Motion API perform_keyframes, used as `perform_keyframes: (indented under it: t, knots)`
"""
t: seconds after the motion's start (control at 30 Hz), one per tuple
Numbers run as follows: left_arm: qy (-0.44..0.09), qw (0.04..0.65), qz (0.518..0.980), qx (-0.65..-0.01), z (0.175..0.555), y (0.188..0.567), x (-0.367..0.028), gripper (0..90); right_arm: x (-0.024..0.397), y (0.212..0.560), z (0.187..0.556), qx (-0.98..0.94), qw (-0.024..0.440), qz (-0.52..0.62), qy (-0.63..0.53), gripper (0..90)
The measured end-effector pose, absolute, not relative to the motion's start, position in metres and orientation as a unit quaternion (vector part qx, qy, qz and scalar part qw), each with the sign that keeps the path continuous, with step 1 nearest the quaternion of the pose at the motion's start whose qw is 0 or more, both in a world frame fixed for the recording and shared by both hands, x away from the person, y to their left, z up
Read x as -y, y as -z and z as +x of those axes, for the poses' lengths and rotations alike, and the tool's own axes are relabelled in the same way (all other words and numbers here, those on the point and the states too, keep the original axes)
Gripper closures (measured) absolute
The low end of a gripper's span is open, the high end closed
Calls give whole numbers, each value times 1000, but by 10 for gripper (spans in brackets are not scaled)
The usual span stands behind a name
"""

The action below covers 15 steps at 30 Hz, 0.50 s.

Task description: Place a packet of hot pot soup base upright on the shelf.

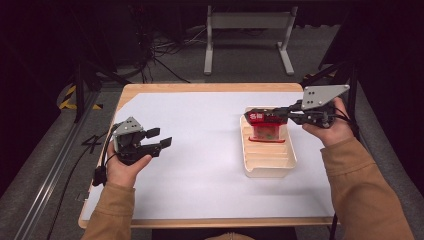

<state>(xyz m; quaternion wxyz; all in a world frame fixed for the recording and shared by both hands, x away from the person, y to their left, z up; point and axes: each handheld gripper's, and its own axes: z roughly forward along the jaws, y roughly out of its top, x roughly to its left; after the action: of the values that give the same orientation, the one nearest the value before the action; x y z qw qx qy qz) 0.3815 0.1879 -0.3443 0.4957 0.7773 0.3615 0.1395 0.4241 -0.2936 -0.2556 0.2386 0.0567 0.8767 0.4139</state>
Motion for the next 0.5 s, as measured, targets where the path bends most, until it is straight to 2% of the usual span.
perform_keyframes:
  t: [0.5]
  knots:
    - [-138,492,779,-362,382,346,-189,415,293,268,430,-882,233,54,-407,888]
